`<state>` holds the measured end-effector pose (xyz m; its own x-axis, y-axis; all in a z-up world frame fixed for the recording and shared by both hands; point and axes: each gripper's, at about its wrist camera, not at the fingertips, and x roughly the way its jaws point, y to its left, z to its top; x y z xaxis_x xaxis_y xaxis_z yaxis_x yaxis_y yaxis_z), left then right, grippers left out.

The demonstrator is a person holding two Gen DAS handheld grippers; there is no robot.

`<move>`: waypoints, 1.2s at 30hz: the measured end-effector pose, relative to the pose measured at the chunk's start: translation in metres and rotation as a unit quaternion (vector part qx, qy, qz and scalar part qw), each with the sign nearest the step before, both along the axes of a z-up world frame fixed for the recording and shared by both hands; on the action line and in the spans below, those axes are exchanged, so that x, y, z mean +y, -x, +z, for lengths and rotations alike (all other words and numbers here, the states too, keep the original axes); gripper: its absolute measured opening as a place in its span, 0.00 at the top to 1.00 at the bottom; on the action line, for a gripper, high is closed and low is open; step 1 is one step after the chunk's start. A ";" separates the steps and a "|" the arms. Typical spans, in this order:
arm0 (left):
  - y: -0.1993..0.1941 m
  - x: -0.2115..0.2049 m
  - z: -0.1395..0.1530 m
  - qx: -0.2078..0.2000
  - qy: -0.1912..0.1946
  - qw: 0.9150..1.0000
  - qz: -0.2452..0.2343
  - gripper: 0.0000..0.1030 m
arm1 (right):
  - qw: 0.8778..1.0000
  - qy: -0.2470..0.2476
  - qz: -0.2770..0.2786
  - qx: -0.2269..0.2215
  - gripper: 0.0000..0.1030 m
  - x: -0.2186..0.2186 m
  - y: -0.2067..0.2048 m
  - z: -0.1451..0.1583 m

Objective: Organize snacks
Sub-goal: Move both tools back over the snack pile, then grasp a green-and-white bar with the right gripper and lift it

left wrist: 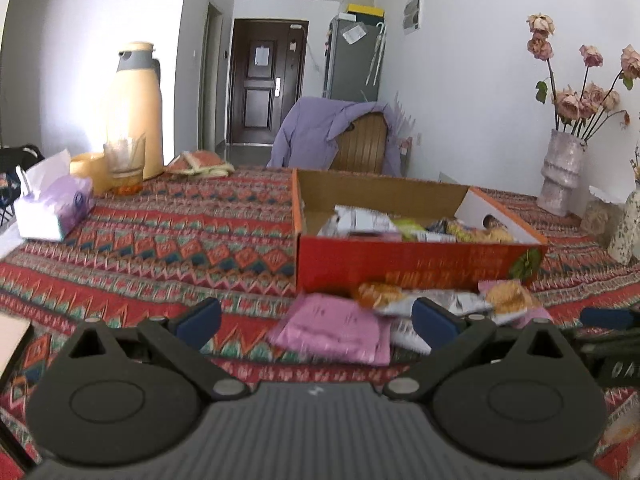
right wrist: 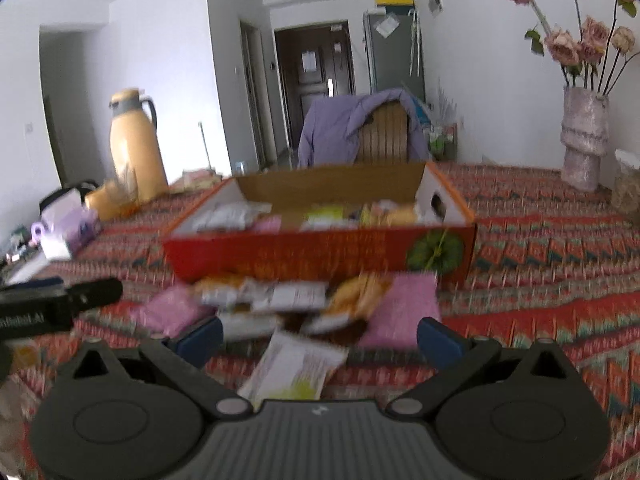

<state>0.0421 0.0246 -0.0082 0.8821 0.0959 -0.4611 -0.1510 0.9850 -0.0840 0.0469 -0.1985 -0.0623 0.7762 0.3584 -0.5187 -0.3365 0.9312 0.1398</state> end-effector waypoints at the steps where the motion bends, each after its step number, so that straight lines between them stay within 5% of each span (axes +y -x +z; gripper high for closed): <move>1: 0.003 0.001 -0.001 0.002 0.001 1.000 0.001 0.00 | 1.000 0.004 0.001 0.007 0.00 0.004 0.004 -0.004; 10: 0.019 -0.003 -0.002 0.002 0.000 1.000 -0.004 0.00 | 0.998 0.058 -0.021 0.021 0.00 0.044 0.015 -0.023; 19: 0.022 -0.008 -0.007 0.013 0.008 1.000 -0.015 0.00 | 0.992 0.126 -0.011 -0.017 0.00 0.047 0.038 -0.029; 29: 0.025 -0.013 -0.008 0.018 0.012 1.000 -0.017 0.00 | 0.997 0.068 0.002 -0.021 0.00 0.015 0.062 -0.014; 36: 0.033 -0.004 -0.005 0.022 0.019 1.000 -0.004 0.00 | 0.995 0.083 0.055 -0.005 0.00 0.017 0.086 -0.013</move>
<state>0.0090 0.0205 -0.0131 0.8615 0.0710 -0.5027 -0.1483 0.9822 -0.1154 -0.0389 -0.1813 -0.0750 0.7433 0.3508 -0.5696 -0.4376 0.8990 -0.0174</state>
